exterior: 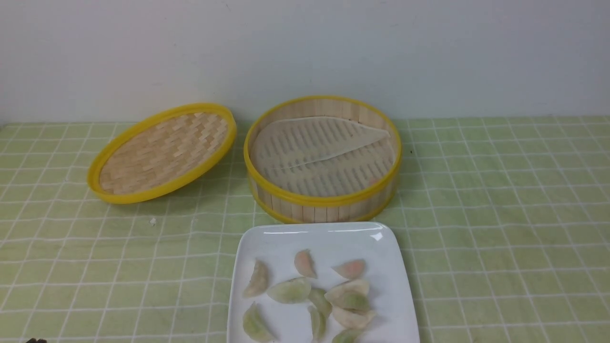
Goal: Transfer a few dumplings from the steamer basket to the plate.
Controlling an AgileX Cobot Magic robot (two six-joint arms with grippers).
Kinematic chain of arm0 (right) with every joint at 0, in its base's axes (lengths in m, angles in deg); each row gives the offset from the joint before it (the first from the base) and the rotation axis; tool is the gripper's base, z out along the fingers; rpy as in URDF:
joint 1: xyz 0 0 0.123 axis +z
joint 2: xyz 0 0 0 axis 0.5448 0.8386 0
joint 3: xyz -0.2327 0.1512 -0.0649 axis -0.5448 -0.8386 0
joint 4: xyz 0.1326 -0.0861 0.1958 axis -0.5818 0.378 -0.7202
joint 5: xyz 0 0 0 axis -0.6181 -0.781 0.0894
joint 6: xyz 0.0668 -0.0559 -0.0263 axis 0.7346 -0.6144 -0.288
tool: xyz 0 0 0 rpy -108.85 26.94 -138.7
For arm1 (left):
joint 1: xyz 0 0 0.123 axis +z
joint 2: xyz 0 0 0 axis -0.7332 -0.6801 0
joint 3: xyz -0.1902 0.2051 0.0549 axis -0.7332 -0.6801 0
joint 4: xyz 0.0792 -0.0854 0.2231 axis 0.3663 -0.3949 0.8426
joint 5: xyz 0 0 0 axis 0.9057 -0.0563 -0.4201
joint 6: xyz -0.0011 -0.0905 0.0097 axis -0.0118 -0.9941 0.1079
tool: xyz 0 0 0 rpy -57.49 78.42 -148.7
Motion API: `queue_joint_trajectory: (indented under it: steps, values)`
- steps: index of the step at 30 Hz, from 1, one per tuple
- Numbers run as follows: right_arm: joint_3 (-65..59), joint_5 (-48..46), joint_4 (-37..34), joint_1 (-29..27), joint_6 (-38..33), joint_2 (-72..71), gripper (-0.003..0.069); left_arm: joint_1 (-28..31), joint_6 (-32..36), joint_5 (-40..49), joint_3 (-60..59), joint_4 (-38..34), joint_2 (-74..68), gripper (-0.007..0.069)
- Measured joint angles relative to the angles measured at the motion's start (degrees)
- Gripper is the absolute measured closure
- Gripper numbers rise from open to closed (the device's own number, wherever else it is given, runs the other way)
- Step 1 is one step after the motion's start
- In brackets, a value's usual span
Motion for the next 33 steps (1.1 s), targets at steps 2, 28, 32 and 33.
queue_joint_trajectory:
  steps: [2,28,32,33]
  values:
    - [0.00,0.00,0.00,0.00,0.00,0.00,0.0671,0.00,0.00,0.07,0.00,0.00,0.00,0.0631]
    - [-12.51,8.92,-11.73,-6.99,-14.68,0.00,0.0671,0.00,0.00,0.13,0.00,0.00,0.00,0.0631]
    - [-18.40,9.11,-11.73,-16.74,-14.68,0.00,0.0671,0.00,0.00,0.13,0.00,0.00,0.00,0.0631]
    - [-19.11,9.19,-11.73,-17.81,-14.68,0.00,0.0671,0.00,0.00,0.13,0.00,0.00,0.00,0.0631]
